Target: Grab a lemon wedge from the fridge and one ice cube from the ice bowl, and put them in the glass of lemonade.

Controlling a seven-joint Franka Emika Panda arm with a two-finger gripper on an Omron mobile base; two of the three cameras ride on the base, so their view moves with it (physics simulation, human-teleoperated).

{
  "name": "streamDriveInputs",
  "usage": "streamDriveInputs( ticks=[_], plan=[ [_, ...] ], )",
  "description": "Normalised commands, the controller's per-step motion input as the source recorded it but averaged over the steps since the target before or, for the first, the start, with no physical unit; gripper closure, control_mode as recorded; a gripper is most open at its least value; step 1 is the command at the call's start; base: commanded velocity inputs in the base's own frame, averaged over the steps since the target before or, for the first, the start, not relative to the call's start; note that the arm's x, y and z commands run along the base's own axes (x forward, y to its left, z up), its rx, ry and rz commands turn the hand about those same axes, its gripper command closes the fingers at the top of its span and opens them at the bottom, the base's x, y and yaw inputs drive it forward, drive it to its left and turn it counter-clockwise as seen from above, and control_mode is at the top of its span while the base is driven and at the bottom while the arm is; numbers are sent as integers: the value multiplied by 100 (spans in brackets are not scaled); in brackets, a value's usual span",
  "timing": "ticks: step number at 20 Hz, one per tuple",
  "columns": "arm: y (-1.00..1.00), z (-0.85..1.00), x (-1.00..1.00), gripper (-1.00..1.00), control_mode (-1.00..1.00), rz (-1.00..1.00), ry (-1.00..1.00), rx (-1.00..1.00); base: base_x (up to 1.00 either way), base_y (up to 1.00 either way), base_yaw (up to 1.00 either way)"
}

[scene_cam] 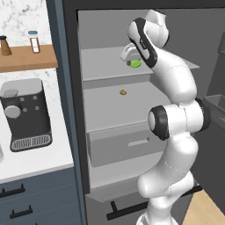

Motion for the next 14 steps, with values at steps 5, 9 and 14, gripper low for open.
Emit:
streamDriveInputs(
  ticks=[5,9,14],
  plan=[
    [0,0,-100,100,-100,-11,-8,0,0,0,0],
    [-6,-3,-100,100,-100,-11,-11,3,0,0,0],
    [-10,0,-100,100,-100,-12,-3,4,0,0,0]
  ],
)
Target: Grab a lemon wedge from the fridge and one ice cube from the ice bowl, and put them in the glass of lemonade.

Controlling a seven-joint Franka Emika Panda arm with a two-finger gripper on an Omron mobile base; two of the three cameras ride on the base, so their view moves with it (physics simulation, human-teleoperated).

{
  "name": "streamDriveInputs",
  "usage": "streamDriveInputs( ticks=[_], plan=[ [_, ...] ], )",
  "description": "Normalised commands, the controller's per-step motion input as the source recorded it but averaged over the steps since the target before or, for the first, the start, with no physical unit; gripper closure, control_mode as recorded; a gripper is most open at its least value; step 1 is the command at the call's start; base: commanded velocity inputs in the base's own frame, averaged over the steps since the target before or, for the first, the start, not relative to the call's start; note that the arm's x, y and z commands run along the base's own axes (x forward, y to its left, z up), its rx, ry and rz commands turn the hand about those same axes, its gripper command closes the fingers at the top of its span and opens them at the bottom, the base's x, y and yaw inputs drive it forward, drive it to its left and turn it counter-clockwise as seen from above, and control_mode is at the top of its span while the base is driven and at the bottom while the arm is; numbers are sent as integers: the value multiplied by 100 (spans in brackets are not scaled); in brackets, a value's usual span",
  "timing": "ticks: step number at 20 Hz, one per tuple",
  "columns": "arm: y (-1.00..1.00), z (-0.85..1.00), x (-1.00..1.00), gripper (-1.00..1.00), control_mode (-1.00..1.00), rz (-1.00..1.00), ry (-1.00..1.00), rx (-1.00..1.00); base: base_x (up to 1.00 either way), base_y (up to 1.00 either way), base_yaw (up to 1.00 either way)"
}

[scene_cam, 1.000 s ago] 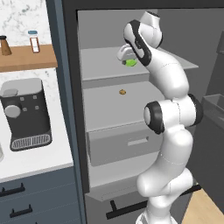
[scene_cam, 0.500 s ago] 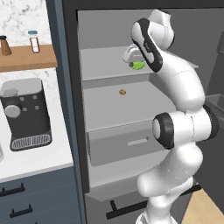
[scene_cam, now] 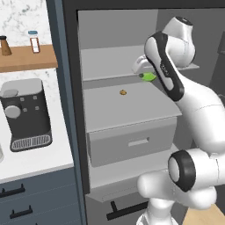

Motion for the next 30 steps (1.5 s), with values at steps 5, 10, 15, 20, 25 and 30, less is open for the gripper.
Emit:
streamDriveInputs(
  ticks=[5,10,15,20,25,30],
  plan=[
    [-11,0,-100,100,-100,-10,4,1,0,0,0],
    [-5,-11,-100,100,-100,-11,8,0,0,0,0],
    [0,-49,-100,100,-100,-13,9,0,0,0,0],
    [-3,-73,-94,100,-100,-15,0,0,0,0,0],
    [-8,-61,-86,100,-100,-17,0,0,0,0,0],
    [-10,-21,-57,100,-100,-8,1,2,0,0,0]
  ],
)
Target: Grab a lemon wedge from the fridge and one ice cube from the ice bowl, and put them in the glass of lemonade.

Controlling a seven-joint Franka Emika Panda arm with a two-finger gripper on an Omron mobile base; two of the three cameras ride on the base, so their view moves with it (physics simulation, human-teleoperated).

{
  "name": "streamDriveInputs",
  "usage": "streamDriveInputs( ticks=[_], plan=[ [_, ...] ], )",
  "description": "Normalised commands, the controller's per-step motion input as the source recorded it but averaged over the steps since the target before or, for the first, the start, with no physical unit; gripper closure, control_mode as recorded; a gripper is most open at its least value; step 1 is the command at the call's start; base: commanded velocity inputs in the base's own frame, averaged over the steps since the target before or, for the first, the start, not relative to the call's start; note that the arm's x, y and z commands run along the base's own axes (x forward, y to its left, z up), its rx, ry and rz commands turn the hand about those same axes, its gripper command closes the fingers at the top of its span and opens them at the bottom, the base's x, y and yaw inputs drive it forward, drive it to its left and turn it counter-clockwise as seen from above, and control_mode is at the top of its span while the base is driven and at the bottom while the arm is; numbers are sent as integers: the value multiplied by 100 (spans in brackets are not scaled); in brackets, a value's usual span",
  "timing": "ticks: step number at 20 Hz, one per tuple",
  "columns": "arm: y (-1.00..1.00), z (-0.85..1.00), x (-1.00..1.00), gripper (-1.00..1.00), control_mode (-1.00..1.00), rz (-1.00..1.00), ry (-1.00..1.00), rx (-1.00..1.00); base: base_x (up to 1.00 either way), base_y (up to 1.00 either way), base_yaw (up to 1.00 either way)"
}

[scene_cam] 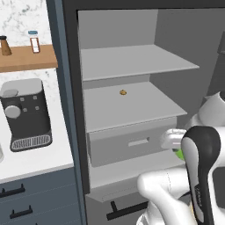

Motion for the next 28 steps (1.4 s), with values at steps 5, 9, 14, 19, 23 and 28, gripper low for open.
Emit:
streamDriveInputs(
  ticks=[5,9,14,19,23,28],
  plan=[
    [0,0,-1,100,-100,0,0,0,0,0,0],
    [1,0,-15,100,100,0,0,0,-18,5,0],
    [0,0,0,100,100,0,0,0,-94,67,0],
    [0,0,0,100,100,0,0,0,-61,100,0],
    [0,0,0,100,100,0,0,0,-2,100,-3],
    [0,0,0,100,100,0,0,0,21,100,-4]
  ],
)
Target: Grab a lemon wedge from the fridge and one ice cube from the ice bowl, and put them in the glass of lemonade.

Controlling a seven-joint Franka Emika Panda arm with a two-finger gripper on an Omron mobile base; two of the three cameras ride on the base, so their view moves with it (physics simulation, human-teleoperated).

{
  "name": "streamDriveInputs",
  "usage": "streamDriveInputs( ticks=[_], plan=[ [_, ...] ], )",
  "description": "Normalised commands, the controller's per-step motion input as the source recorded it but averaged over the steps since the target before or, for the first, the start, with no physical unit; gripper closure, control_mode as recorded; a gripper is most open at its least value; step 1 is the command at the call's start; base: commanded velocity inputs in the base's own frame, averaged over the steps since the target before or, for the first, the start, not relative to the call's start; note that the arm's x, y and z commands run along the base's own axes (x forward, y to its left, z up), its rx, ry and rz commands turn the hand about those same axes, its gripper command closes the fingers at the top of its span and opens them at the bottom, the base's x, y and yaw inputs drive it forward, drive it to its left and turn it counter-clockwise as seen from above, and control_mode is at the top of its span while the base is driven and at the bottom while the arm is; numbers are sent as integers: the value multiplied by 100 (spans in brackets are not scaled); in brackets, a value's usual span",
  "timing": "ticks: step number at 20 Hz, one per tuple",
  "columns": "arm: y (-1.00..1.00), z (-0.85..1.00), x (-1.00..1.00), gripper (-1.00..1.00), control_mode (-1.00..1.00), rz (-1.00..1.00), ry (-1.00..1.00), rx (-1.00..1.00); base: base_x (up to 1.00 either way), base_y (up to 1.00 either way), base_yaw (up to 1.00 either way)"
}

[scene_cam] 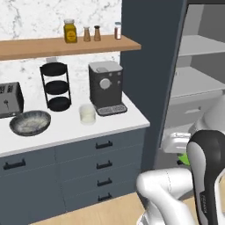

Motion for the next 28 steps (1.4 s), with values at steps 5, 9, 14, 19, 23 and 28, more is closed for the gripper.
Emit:
streamDriveInputs(
  ticks=[5,9,14,19,23,28],
  plan=[
    [0,0,0,100,100,0,0,0,41,100,0],
    [0,0,0,100,100,0,0,0,64,77,0],
    [0,0,0,100,100,0,0,0,61,59,0],
    [0,0,0,100,100,0,0,0,65,23,0],
    [0,0,0,100,100,0,0,0,51,4,0],
    [0,0,18,100,-100,0,6,0,33,0,0]
  ],
)
